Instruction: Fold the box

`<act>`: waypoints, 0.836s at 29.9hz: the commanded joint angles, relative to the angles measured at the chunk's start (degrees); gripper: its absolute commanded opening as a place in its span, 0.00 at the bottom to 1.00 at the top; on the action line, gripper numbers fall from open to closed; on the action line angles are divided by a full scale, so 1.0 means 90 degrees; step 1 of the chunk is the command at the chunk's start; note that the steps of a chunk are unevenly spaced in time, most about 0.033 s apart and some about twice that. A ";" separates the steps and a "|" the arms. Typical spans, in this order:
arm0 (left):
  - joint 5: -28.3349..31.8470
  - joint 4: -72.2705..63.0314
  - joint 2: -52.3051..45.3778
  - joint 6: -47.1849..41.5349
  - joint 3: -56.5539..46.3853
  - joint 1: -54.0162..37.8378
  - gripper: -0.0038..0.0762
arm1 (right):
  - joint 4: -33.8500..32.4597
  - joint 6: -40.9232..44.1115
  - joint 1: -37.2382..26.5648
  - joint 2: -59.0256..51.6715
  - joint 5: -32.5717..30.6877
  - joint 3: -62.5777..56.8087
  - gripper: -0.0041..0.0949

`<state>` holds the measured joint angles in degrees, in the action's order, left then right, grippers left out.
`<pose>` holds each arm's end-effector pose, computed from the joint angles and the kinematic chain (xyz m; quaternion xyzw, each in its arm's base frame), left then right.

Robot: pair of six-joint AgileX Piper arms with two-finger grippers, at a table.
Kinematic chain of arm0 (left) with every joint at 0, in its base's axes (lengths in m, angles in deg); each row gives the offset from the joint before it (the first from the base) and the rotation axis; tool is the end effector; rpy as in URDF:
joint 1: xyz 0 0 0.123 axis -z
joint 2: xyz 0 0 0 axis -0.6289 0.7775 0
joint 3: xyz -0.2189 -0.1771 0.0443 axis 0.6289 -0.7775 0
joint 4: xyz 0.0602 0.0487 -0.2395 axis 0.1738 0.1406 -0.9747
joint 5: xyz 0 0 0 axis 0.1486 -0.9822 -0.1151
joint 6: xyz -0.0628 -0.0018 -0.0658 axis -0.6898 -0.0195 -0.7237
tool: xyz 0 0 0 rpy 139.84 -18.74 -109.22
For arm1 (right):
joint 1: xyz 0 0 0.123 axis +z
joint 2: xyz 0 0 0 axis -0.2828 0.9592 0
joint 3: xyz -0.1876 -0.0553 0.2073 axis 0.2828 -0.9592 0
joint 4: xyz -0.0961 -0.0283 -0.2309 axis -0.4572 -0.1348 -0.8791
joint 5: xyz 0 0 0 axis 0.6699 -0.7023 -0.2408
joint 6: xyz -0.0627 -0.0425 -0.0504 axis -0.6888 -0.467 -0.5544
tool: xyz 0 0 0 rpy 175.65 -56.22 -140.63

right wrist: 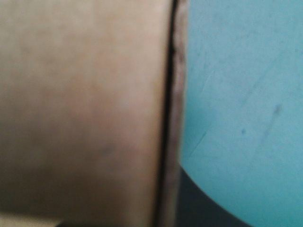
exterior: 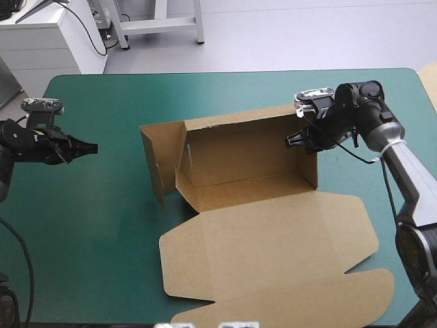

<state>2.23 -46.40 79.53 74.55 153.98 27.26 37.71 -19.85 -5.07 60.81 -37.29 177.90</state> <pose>0.2942 0.0415 0.3466 0.0377 0.9449 -0.0335 0.3235 0.3603 0.0834 0.3267 -0.1343 0.9717 0.0715 0.1808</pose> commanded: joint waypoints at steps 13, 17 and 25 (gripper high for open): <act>0.0629 -0.0399 -0.0230 0.0236 -0.0287 -0.0038 0.06 | -0.0232 0.0822 0.0032 -0.0665 -0.0444 -0.0367 0.03; 0.0603 -0.0402 -0.0230 0.0236 -0.0287 -0.0038 0.06 | -0.0232 0.0783 0.0032 -0.0177 -0.0444 -0.0101 0.03; 0.0491 -0.0428 -0.0230 0.0271 -0.0287 -0.0038 0.06 | -0.0181 0.0807 0.0032 0.0651 -0.0396 0.1051 0.03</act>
<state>5.11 -48.69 79.53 76.99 149.96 27.09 34.86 -12.51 -4.77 66.68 -41.42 183.57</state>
